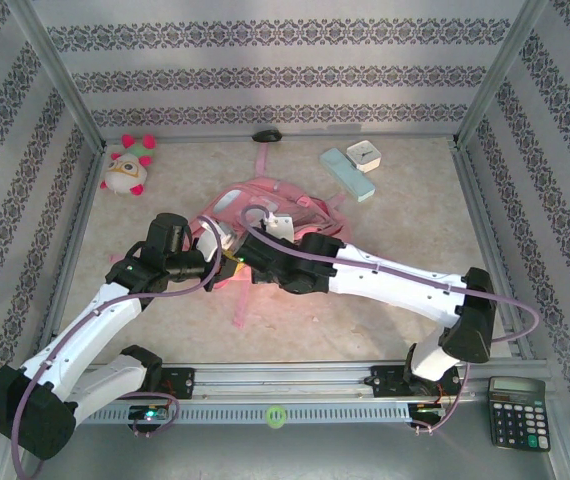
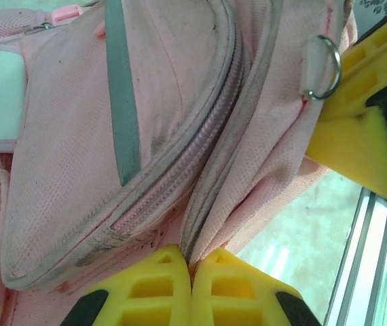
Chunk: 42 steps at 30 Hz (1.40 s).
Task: Pack the student bag
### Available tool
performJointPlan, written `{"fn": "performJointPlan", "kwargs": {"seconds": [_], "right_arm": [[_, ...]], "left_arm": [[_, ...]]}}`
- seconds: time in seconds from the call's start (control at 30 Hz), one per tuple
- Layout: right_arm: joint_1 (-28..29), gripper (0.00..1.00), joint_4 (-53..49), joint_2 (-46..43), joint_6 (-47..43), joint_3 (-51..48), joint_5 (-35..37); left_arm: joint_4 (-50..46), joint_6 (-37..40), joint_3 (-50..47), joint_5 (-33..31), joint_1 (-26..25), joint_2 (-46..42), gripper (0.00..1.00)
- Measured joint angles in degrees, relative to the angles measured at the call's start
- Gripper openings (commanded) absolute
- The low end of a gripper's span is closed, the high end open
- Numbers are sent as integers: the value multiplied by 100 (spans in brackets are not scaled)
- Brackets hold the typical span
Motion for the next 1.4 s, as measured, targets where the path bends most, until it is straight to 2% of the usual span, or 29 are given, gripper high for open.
{"fn": "performJointPlan", "kwargs": {"seconds": [0.2, 0.4, 0.43, 0.5, 0.53, 0.6, 0.67, 0.77, 0.83, 0.87, 0.97, 1.07, 1.13, 1.4], "right_arm": [[-494, 0, 745, -605, -686, -813, -1473], [-710, 0, 1215, -1012, -1449, -1427, -2540], [-726, 0, 1281, -1012, -1506, -1480, -2662], [-756, 0, 1462, -1012, -1582, -1613, -2940], [-776, 0, 1515, -1014, -1591, -1661, -3045], [-782, 0, 1670, -1021, -1589, -1786, -3276], [-782, 0, 1742, -1019, -1589, -1867, -3427], [-785, 0, 1851, -1019, -1587, -1917, -3589], [-785, 0, 1945, -1019, -1585, -1921, -3670], [-785, 0, 1987, -1019, -1585, -1921, -3711], [-796, 0, 2057, -1019, -1587, -1926, -3812], [-929, 0, 2159, -1019, -1587, -2057, -3847], [-1088, 0, 2280, -1058, -1587, -2221, -3965], [-1926, 0, 2511, -1759, -1834, -3001, -4896]], "left_arm": [[-361, 984, 39, -393, -50, 0, 0], [-780, 1827, 52, -693, -50, -31, 2], [-841, 1928, 52, -702, -50, -48, 11], [-968, 2041, 55, -691, -46, -81, 40], [-1027, 2079, 55, -667, -44, -103, 51], [-1071, 2065, 66, -529, -50, -170, 68], [-1060, 1996, 133, -452, -142, -225, 78], [-984, 1937, 293, -413, -516, -236, 82], [-909, 1941, 391, -413, -737, -155, 80], [-868, 1947, 439, -413, -828, -68, 75], [-754, 2059, 474, -461, -951, 243, 38], [-745, 2286, 472, -520, -984, 450, 9], [-743, 2524, 468, -570, -1029, 457, 3], [-901, 3375, 0, -739, -949, -352, 3]]}}
